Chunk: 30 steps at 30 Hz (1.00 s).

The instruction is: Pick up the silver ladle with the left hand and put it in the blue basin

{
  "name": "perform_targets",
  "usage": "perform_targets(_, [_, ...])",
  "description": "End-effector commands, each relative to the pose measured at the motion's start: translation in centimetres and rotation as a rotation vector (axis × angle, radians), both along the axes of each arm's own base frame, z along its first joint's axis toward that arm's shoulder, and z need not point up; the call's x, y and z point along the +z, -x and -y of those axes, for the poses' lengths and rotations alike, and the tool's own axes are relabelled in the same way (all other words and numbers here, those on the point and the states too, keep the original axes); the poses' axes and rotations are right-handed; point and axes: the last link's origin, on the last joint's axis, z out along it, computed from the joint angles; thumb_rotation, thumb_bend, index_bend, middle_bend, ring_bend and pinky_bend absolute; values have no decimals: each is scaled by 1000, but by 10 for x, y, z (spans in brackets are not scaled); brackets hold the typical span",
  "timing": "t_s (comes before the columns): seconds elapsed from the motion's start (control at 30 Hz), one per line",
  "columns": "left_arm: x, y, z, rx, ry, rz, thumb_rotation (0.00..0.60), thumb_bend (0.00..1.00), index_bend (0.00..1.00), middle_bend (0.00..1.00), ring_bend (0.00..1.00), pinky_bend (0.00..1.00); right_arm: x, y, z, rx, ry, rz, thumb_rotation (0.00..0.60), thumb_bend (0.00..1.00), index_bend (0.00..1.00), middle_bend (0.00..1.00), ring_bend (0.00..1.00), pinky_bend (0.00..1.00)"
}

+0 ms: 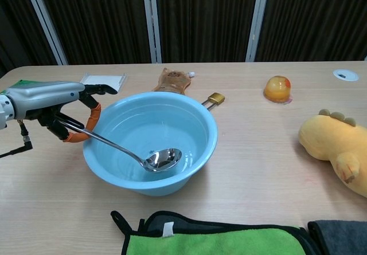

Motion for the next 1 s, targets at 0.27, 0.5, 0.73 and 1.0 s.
perform_targets(0.27, [-2,8,-4,33,-3,-23,600,468,703,0,0,0,0,0,-1,2,-1,-3,600,0,0,0,0,0])
perform_targets(0.5, [3,15,-7,48,-27,-45,600,468,706,0,0,0,-1,1,0,-1,-2,-6,600,0,0,0,0,0])
perform_targets(0.73, [10,20,-7,58,-53,-56,600,468,709,0,0,0,0,1,-2,-1,3,-10,600,0,0,0,0,0])
perform_targets(1.0, [26,14,-5,32,-92,-57,600,468,710,0,0,0,-1,0,-3,2,-3,-14,600,0,0,0,0,0])
